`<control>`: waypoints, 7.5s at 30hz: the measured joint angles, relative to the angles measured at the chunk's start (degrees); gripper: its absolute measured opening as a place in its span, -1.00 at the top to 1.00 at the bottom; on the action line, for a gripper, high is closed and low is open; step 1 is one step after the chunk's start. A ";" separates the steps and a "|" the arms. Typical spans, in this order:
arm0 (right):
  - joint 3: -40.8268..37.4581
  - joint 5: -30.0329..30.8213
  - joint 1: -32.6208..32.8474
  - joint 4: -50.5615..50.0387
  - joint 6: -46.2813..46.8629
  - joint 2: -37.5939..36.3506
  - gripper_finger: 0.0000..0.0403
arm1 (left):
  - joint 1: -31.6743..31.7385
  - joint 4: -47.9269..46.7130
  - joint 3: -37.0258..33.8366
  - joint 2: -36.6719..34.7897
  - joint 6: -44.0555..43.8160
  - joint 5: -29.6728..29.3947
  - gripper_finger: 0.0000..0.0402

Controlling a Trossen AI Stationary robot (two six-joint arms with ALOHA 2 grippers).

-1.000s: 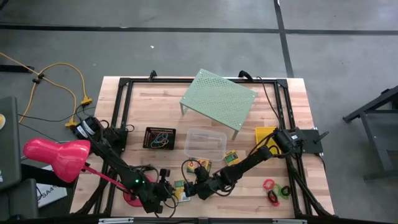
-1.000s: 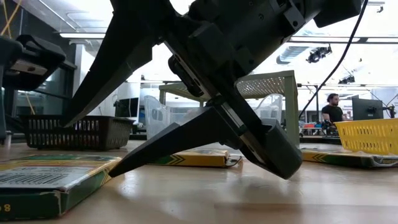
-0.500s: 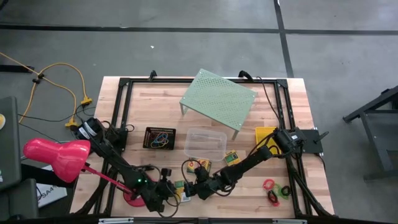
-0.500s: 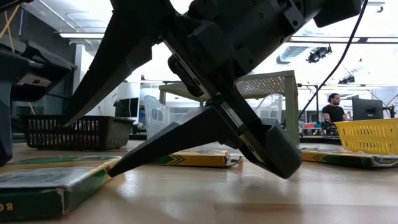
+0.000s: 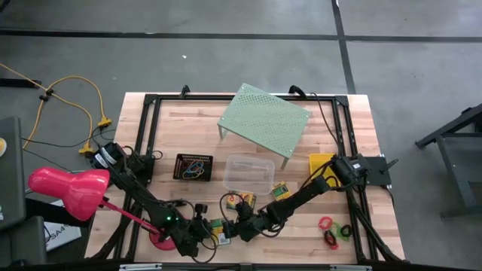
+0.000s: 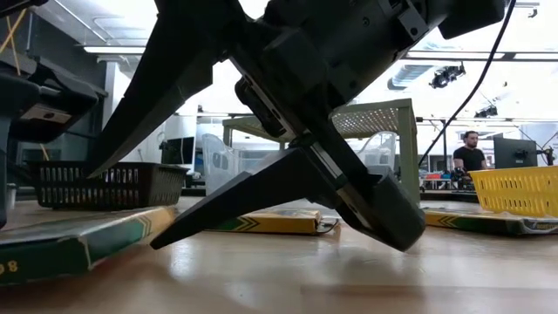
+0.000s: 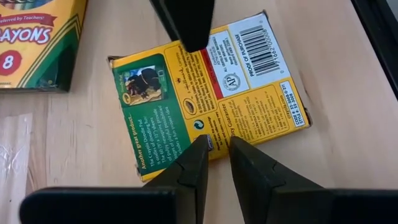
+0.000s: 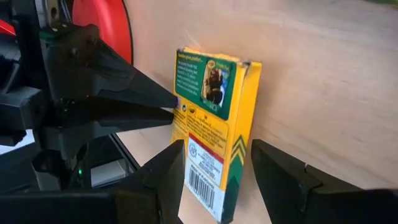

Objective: Pick & Place Office Desk Supplies
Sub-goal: Put the left yellow crayon box into the transparent bin

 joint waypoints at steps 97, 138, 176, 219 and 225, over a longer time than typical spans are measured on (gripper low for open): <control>0.00 -6.12 -3.10 2.34 -3.16 0.02 0.88 | -1.19 3.40 -0.24 -3.75 8.75 -7.60 0.68; 0.01 0.41 -11.70 -27.48 -28.14 -22.35 0.89 | -6.03 4.60 -0.17 -5.07 11.67 -15.04 0.68; 0.00 4.94 -16.46 -52.78 -58.70 -23.04 0.89 | -6.03 4.53 -0.20 -5.05 11.65 -14.25 0.68; 0.02 10.47 -15.50 -53.95 -75.48 -15.42 0.86 | -6.01 4.34 -0.20 -5.03 11.65 -14.29 0.68; 0.02 10.30 -15.45 -53.51 -75.31 -15.42 0.86 | -6.02 4.31 -0.21 -5.03 11.65 -14.29 0.68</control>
